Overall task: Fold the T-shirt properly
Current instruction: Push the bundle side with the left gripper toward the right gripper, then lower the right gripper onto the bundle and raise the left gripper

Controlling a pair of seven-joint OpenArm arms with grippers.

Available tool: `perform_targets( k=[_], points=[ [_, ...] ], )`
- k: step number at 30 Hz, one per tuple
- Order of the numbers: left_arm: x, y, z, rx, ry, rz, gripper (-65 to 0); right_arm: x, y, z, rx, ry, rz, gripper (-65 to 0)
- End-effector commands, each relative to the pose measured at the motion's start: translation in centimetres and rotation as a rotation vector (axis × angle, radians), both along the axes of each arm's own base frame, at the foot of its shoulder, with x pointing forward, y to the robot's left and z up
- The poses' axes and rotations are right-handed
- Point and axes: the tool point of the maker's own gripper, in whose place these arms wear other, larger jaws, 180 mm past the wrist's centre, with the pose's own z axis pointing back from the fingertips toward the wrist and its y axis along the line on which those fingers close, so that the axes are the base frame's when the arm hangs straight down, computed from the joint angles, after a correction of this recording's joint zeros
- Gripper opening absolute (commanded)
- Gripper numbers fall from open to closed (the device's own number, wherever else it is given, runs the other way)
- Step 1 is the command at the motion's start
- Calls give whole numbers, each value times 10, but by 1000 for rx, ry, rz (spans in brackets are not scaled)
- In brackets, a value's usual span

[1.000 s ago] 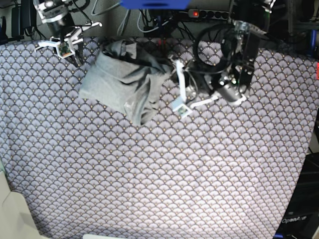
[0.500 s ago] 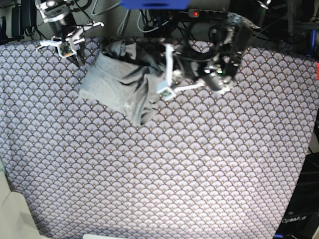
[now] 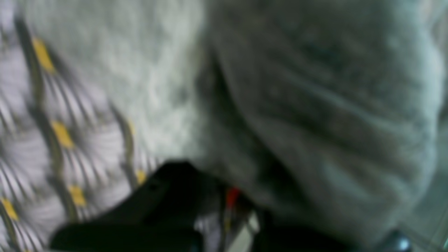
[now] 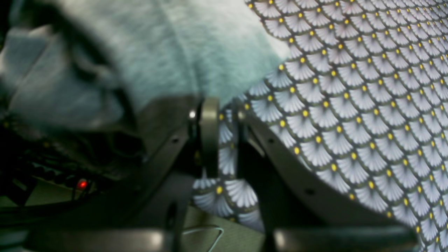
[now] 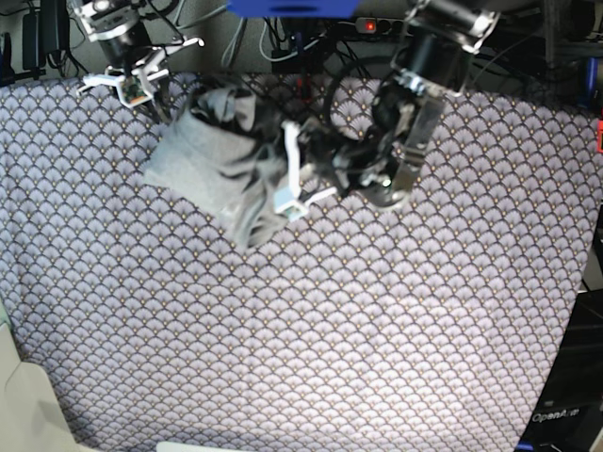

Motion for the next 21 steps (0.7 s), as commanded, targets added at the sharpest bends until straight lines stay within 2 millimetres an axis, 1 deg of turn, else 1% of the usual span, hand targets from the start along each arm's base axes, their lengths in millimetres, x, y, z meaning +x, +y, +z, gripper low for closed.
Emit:
perform_targets(
  k=[1,4,6,8,10,12,13,16,19,21],
  points=[
    [28,-5,10,-8,-79,49,-650,3,0,10,11,-42,0,-604],
    [56,-15,27,-59,-112,102,-650,3,0,10,12,-42,-1,-604],
    [76,-12,37,-79,-140,144,-650,3,0,10,12,-42,-1,-604],
    [100,-3,48,-95,-174,197,-650,-2,0,8,13,-27,-2,-604],
    [116,8,54,-99,-189,240,-650,-4,4,7,19,-22,7,-604],
    [132,19,64,-107,-208,280,-650,-6,7,5,25,-14,12,-604],
    [137,25,67,-110,-215,301,-650,-7,7,4,25,-11,12,-604],
    [148,58,70,-78,-211,349,-650,-5,5,6,19,-19,11,-604],
    [150,91,69,-19,-201,375,-650,-3,4,9,12,-26,14,-604],
    [150,111,72,26,-227,378,-650,6,4,18,0,-60,20,-604]
  ],
)
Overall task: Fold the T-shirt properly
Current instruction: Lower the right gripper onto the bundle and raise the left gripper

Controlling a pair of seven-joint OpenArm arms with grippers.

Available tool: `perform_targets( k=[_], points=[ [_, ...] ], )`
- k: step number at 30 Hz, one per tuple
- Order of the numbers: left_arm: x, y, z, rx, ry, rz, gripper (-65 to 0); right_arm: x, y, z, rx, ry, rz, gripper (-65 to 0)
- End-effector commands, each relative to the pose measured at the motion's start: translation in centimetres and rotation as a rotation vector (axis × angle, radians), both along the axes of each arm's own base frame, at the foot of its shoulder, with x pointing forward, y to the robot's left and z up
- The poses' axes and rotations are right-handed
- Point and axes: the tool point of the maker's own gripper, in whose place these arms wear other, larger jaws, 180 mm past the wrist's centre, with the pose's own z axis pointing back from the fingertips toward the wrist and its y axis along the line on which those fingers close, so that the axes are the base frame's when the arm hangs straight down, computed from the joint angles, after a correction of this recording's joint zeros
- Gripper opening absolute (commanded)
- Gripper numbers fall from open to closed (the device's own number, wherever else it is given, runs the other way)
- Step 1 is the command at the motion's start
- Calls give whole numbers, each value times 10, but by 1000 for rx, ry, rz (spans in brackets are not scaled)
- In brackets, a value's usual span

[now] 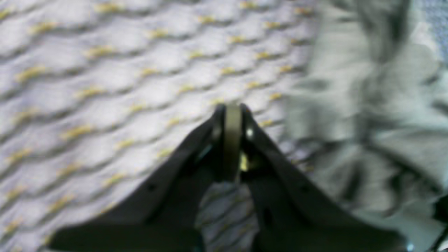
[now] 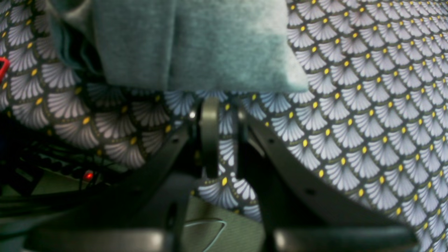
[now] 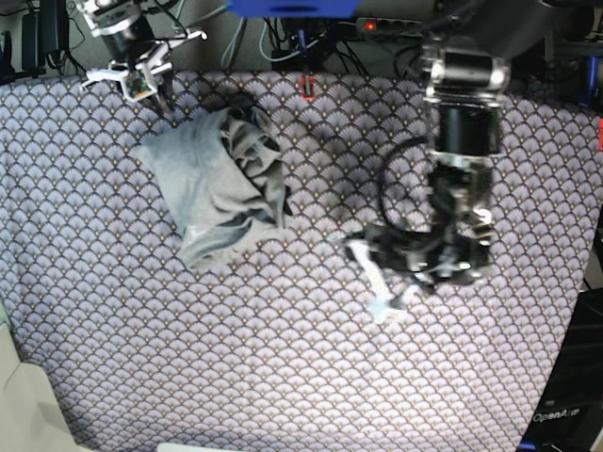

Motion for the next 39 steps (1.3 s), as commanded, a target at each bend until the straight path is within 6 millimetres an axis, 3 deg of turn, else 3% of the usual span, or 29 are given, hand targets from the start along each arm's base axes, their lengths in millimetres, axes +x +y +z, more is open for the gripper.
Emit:
perform_targets(
  k=[1,3,7,12,19,24,31,39],
  points=[
    [8,5,14,0,-56,0,-650,14,0,22,5,-89,6,-604],
    [-6,28,9,48,-49,7,-650,23,0,33,-5,-126,10,-604],
    [-32,53,5,126,-42,-6,-650,44,0,52,-17,-203,15,-604],
    [-71,60,-7,167,-26,-29,-650,69,4,65,-24,-268,25,-603],
    [-95,69,-17,158,10,7,-650,74,57,61,-5,-258,170,-603],
    [-104,73,-22,153,33,24,-650,71,83,41,11,-204,234,-603],
    [-103,54,-22,106,31,27,-650,72,95,7,62,-129,252,-603],
    [-82,-18,-3,-56,-14,8,-650,75,105,-1,84,-114,272,-603]
  ],
)
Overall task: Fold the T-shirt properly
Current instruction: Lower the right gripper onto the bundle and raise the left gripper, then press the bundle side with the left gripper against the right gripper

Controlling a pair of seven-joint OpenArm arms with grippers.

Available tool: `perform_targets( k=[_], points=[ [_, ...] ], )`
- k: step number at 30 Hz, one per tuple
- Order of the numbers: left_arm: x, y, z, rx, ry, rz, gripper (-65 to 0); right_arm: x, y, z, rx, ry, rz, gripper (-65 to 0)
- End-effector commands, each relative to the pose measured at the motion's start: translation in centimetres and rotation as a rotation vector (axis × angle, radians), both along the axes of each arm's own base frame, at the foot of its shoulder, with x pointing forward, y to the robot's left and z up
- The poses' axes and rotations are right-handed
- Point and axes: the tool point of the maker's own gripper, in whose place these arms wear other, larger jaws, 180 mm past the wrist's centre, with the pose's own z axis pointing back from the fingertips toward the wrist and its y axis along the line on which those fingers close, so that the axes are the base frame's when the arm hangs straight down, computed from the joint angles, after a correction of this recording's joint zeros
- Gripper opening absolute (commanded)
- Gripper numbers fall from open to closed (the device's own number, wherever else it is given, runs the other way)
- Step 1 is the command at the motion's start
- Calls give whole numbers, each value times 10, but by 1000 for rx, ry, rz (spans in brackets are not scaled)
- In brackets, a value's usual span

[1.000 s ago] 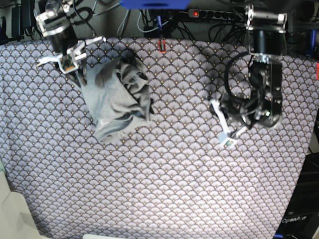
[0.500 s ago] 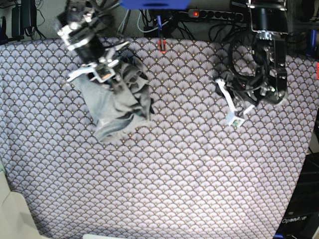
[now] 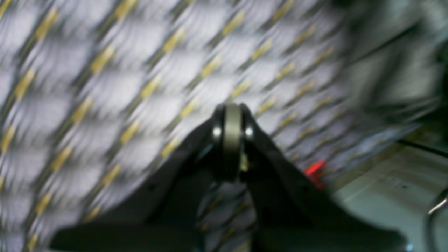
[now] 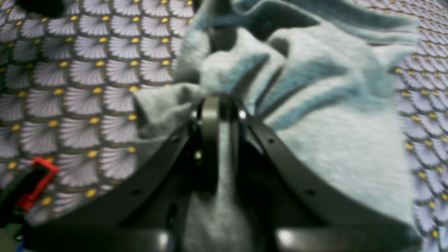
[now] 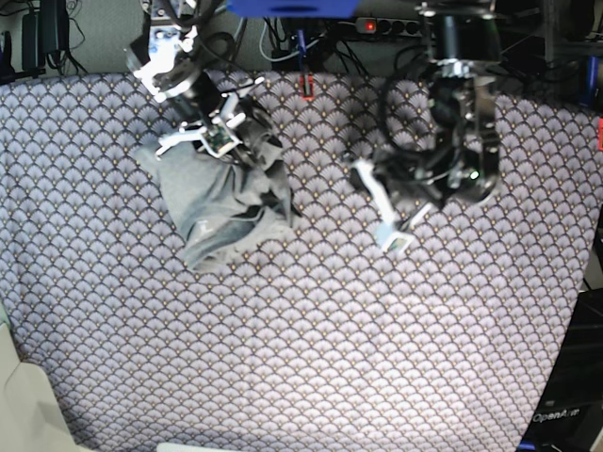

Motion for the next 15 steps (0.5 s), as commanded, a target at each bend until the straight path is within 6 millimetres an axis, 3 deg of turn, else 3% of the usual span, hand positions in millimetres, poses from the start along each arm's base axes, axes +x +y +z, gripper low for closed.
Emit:
perform_targets(
  k=[1,4,6,10,15],
  points=[
    [12,-15,14,-31,-47,-24,-650,4,1,9,18,-32,-3,-603],
    [15,-48,25,-68,-73,-88,-650,5,1,9,16,-33,-3,-603],
    [15,-59,28,-77,-77,-103,-650,5,1,11,15,-38,-3,-603],
    [26,-66,26,-14,-127,-72,-650,5,0,12,13,-41,-5,-603],
    [26,-72,-2,25,-82,-61,-650,1,0,9,13,-28,-5,-603]
  ],
)
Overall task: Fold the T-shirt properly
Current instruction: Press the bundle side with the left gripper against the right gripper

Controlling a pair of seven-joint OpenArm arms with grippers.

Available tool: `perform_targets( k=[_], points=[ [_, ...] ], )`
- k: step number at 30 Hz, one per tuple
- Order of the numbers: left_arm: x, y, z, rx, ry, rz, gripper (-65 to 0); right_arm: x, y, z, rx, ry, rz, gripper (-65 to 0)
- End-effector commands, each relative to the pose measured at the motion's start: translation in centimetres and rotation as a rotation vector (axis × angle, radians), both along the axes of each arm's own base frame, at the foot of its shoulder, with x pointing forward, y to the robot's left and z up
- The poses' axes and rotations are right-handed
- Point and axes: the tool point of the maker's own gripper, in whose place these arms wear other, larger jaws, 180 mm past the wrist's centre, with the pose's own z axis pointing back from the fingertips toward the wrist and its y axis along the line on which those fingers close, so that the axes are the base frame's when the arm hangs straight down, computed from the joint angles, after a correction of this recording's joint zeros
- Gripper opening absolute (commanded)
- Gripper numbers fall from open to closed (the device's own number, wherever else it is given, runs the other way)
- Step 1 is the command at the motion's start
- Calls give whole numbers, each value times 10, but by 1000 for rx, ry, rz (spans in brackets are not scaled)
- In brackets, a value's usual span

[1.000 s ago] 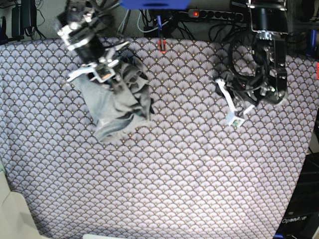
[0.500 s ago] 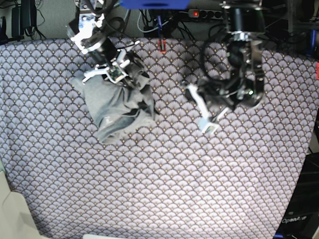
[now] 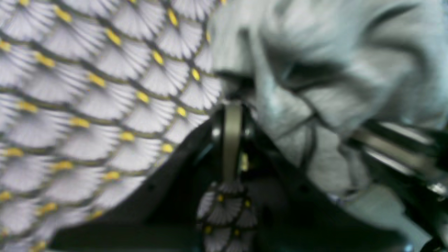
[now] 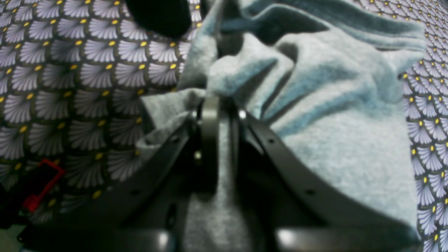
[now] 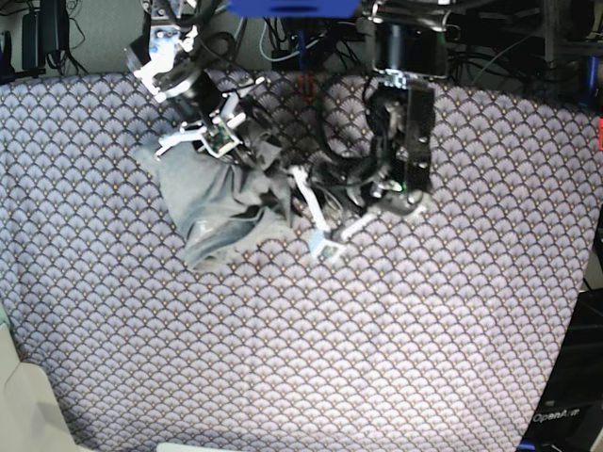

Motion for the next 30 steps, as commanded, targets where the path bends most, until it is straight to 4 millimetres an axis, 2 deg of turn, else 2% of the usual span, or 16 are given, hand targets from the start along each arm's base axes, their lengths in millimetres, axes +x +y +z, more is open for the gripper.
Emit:
perform_targets(
  k=[1,6,12,23,27,30],
  points=[
    [21,-5,15,-29,-62,11,-650,1,1,8,15,-25,-4,-603],
    [40,-14,0,-57,-41,20,-650,-1,1,7,14,-20,-4,-603],
    [67,-21,0,-83,-66,30,-650,-2,1,6,14,-18,-4,-603],
    [85,-87,10,-330,-57,17,-650,-4,0,8,9,-18,-4,-603],
    [95,-100,17,-395,-62,41,-650,-1,-3,17,-45,-50,9,-603],
    [106,-102,27,-437,-69,67,-650,4,-5,29,-54,-86,6,-603]
  ],
)
